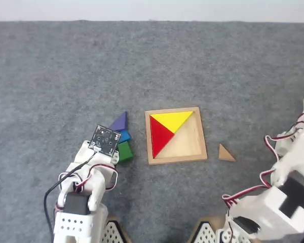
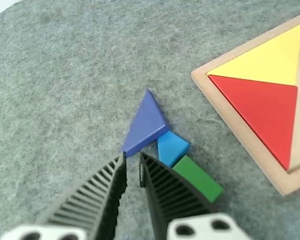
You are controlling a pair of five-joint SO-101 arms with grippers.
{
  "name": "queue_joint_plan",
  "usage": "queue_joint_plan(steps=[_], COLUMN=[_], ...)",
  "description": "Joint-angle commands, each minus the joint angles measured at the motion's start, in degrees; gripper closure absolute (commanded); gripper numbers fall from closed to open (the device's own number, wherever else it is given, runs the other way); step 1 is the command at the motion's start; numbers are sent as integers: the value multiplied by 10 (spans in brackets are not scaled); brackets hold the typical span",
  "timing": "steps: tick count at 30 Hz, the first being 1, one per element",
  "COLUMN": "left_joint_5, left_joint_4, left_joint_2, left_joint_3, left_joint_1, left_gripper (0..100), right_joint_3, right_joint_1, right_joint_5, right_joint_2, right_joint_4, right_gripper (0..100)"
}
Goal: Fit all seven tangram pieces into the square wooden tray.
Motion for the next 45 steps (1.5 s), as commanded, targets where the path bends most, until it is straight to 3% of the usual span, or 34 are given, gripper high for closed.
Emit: queue_joint_plan(steps=[1,5,10,16,23,28,30,37,45], left_joint_5=[4,4,4,4,4,4,4,4,4], left_joint_4=[4,4,4,4,4,4,4,4,4], left_joint_2=[-8,-8,-8,-8,-8,-8,-8,-8,-8], left_joint_3=[-5,-5,-5,-5,-5,-5,-5,-5,-5], left_joint_1=[-2,-2,-2,-2,-2,-2,-2,-2,-2], left_gripper=[949,949,949,949,949,949,949,949,949], right_joint_3=[-10,-10,2,0,-12,67,96,120,60], right_joint_1=[13,26,14,7,-94,-169,-161,-36,-4], right_joint_5=[27,49,61,69,18,1,3,48,63], right_joint_2=[-4,-4,-4,-45,-259,-367,-374,-275,-64], right_joint_4=[-10,-13,-12,18,148,166,144,38,-36], right_gripper=[790,780,694,701,701,701,701,702,702])
